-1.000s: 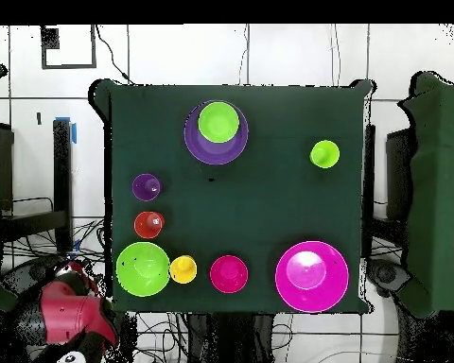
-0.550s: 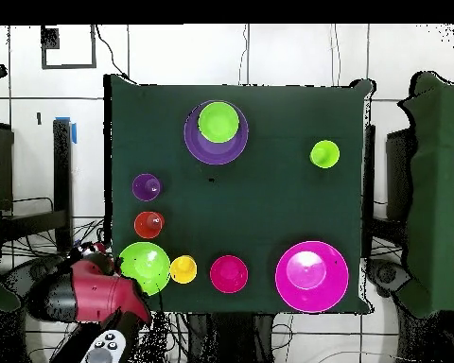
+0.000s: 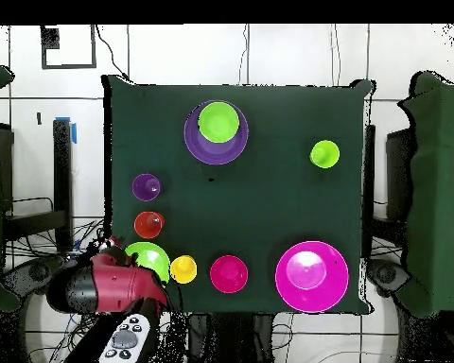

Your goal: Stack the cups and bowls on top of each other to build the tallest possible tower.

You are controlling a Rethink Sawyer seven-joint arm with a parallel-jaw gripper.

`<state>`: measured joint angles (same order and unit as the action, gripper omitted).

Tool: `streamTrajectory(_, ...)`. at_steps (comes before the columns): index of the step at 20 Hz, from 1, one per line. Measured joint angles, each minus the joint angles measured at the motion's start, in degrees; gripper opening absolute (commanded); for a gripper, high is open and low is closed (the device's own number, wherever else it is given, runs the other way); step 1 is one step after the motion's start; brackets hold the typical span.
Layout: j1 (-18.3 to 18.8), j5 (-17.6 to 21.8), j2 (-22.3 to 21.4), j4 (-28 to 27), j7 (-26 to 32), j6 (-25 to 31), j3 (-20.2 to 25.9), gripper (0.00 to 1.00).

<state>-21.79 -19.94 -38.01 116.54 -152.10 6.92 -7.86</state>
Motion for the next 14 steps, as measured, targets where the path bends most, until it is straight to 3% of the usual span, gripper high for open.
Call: streamTrajectory(14, 0.2, 3.7, 3.9, 0.0, 0.0, -4.5, 1.3, 1.00)
